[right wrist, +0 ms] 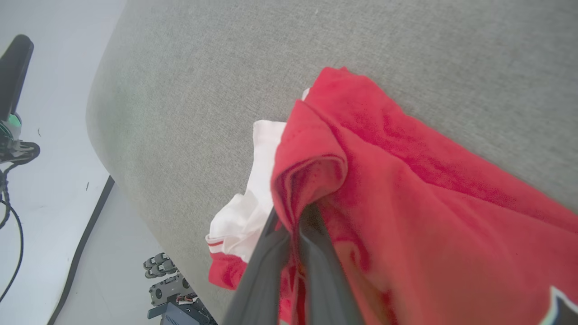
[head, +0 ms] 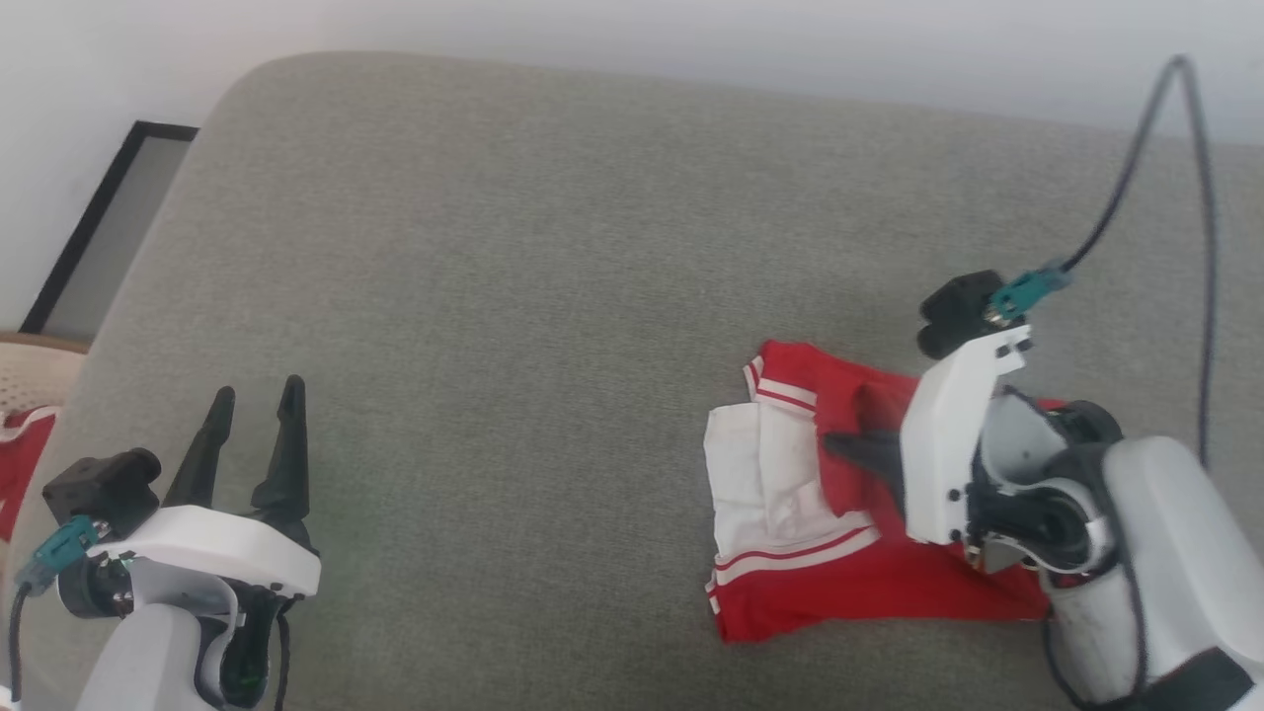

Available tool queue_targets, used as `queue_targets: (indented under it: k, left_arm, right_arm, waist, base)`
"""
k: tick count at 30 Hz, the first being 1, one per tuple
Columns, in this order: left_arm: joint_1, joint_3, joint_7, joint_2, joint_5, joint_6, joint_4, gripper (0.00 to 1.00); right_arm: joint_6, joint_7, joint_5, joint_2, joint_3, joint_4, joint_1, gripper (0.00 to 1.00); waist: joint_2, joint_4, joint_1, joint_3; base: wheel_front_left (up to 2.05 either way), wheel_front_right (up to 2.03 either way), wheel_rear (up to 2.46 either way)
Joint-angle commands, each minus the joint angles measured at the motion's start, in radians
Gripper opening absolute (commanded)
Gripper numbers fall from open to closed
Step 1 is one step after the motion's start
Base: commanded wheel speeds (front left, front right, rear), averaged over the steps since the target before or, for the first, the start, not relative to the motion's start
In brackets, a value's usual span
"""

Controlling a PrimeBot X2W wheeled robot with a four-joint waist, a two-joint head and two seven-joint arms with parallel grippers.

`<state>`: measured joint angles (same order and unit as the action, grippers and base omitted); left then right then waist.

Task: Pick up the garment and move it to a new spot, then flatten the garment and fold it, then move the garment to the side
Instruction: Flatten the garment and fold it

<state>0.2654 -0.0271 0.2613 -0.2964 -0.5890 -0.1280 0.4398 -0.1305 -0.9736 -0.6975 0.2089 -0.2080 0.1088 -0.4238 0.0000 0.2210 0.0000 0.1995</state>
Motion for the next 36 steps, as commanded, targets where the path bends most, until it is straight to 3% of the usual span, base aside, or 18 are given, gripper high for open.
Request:
queue_targets:
  k: [1,5,6,7,8,14,21,29,36]
  left_arm:
    - [0.008,-0.001,0.004,0.003,-0.001,-0.003,0.003,1.00]
    - [0.011,-0.015,0.004,0.005,-0.009,-0.003,0.004,1.00]
    - [0.011,-0.017,0.004,0.004,-0.012,-0.003,0.004,1.00]
    - [0.007,-0.020,0.004,0.004,-0.017,-0.003,0.003,1.00]
    - [0.005,-0.020,0.004,0.003,-0.020,-0.003,0.003,1.00]
    - [-0.017,-0.010,0.004,-0.009,-0.032,-0.003,-0.003,1.00]
    - [-0.035,-0.006,0.004,-0.027,-0.039,-0.003,-0.009,1.00]
    - [-0.064,0.004,0.004,-0.057,-0.036,-0.003,-0.014,1.00]
    - [-0.093,0.012,0.004,-0.081,-0.031,-0.003,-0.014,1.00]
  right_arm:
    - [-0.001,0.012,0.007,-0.002,-0.006,0.007,-0.011,0.00]
    - [-0.001,0.056,0.002,-0.011,-0.065,0.073,-0.038,0.00]
    - [-0.001,0.067,-0.002,-0.011,-0.075,0.084,-0.043,0.07]
    - [-0.001,0.083,-0.012,-0.007,-0.095,0.101,-0.054,0.42]
    - [-0.001,0.085,-0.017,-0.002,-0.105,0.104,-0.057,1.00]
    - [-0.001,0.103,-0.058,0.039,-0.113,0.060,-0.056,1.00]
    - [-0.001,0.164,-0.042,0.119,-0.012,-0.031,-0.006,1.00]
    - [-0.001,0.316,0.008,0.159,0.158,-0.089,0.096,1.00]
    - [-0.001,0.481,0.081,0.160,0.230,-0.079,0.185,1.00]
  waist:
    - [0.0000,0.010,0.0000,-0.003]
    - [0.0000,0.027,0.0000,-0.008]
    - [0.0000,0.029,0.0000,-0.009]
    - [0.0000,0.031,0.0000,-0.013]
    - [0.0000,0.031,0.0000,-0.015]
    - [0.0000,0.007,0.0000,-0.033]
    - [0.0000,-0.045,0.0000,-0.059]
    - [0.0000,-0.124,0.0000,-0.099]
    - [0.0000,-0.179,0.0000,-0.129]
  base:
    - [0.00,0.00,0.00]
    - [0.00,0.00,0.00]
    - [0.00,0.00,0.00]
    - [0.00,0.00,0.00]
    - [0.00,0.00,0.00]
    - [0.00,0.00,0.00]
    - [0.00,0.00,0.00]
    - [0.00,0.00,0.00]
    - [0.00,0.00,0.00]
